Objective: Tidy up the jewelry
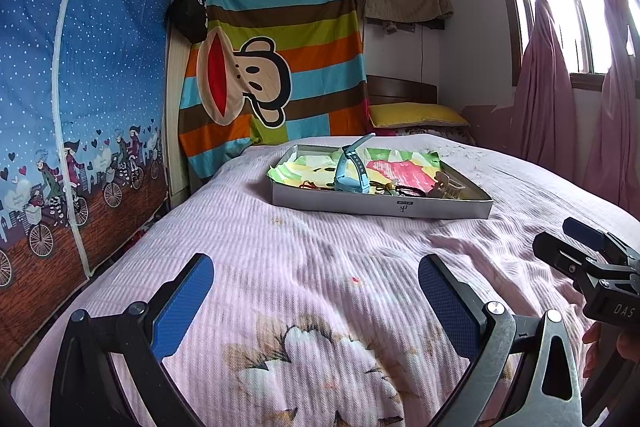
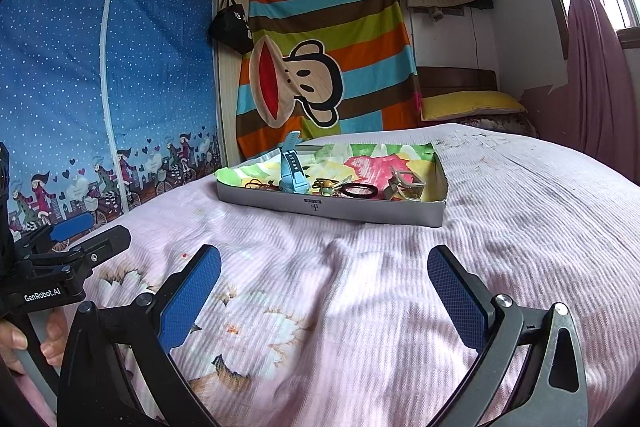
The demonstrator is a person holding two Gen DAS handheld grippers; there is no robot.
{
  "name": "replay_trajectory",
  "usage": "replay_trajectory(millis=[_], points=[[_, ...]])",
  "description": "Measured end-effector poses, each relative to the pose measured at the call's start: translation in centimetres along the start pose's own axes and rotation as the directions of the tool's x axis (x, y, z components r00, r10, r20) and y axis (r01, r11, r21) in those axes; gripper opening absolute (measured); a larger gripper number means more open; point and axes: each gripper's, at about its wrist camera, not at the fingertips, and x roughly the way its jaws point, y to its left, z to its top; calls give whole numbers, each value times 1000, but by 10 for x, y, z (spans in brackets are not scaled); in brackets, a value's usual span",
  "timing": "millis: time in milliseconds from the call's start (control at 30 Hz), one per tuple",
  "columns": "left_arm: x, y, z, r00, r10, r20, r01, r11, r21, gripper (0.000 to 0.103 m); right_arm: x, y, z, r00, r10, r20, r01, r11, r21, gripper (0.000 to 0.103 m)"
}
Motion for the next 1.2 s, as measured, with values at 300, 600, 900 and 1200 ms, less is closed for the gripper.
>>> replay_trajectory(millis=[300, 600, 900, 1200], points=[[0, 4, 5, 1000, 3, 2, -3, 1000, -9, 103, -1, 0, 0, 1000, 0, 2, 0, 1000, -1, 102], [0, 4, 4, 1000, 3, 2, -3, 1000, -9, 103, 0, 0, 0, 1000, 1, 1, -1, 1000, -1, 102], [0, 4, 4, 1000, 3, 2, -3, 1000, -9, 103, 0, 0, 0, 1000, 1, 1, -1, 1000, 1, 102], [0, 4, 4, 1000, 3, 2, -3, 1000, -10, 103, 0, 0, 0, 1000, 2, 1, -2, 1000, 0, 102]])
